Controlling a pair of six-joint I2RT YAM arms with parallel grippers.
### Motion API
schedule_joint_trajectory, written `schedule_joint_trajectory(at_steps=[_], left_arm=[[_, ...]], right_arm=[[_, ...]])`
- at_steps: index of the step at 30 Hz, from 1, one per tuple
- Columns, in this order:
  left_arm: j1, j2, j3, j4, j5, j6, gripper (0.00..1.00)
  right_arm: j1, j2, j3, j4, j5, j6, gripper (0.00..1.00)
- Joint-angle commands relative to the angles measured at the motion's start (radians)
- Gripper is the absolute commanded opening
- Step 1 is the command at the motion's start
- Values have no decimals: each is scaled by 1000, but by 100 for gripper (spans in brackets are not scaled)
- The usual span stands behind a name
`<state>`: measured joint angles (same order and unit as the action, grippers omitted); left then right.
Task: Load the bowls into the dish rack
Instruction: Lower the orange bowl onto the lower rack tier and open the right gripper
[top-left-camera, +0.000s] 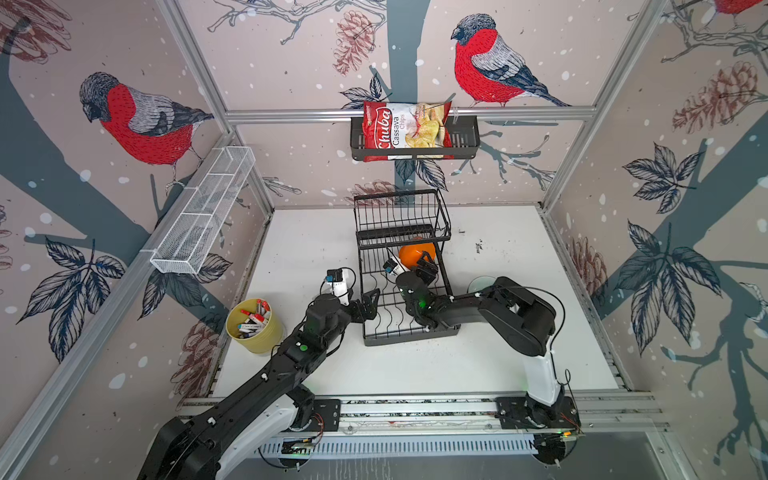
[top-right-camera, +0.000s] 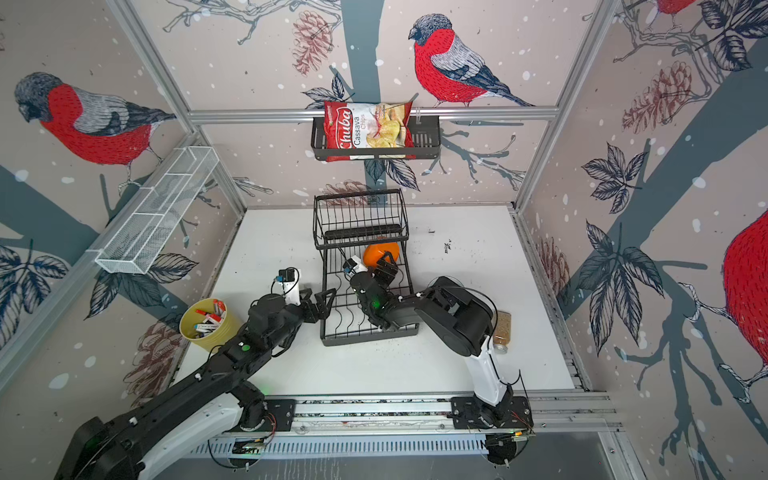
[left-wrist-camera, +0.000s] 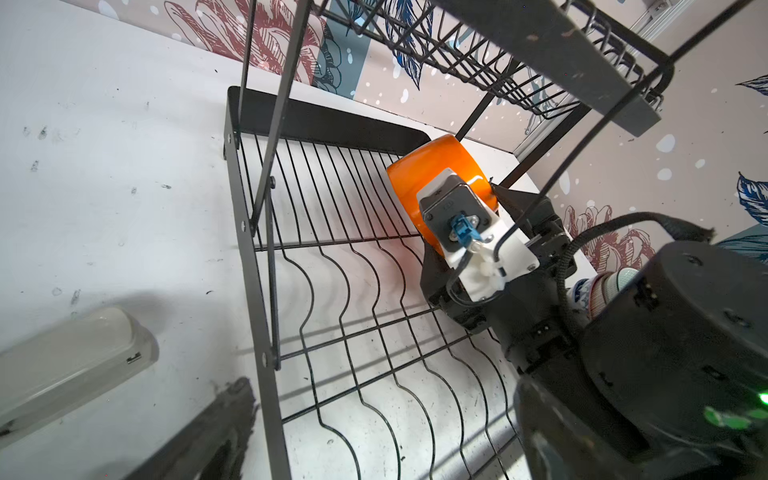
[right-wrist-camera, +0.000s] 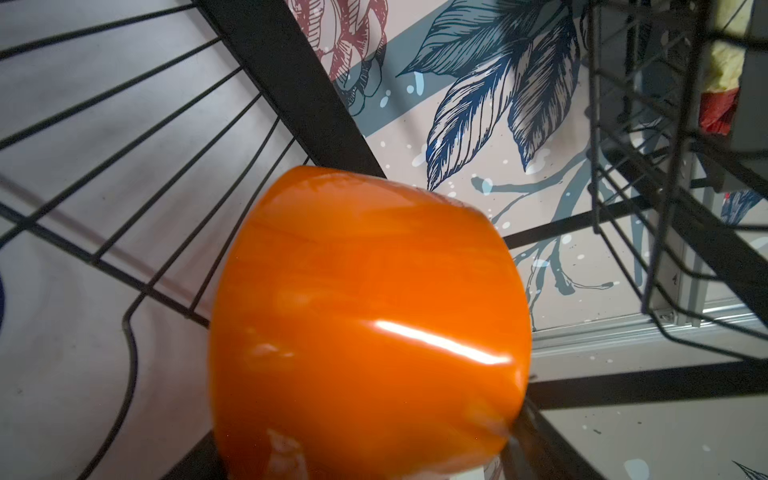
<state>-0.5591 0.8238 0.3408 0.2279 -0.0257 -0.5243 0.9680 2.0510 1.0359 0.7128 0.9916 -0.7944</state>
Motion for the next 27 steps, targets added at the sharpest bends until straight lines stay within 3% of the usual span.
schedule_joint_trajectory(at_steps=[1,17,27], left_arm=[[2,2,12,16,4,-2,96],[2,15,22,11,4,-6,96],[2,15,20,15,7,-13,96]], right_arm=[[-14,10,11,110,9,-52,78],[-77,89,70,151,-47,-109,85],[-77,96,75,93,-72,-56,85]])
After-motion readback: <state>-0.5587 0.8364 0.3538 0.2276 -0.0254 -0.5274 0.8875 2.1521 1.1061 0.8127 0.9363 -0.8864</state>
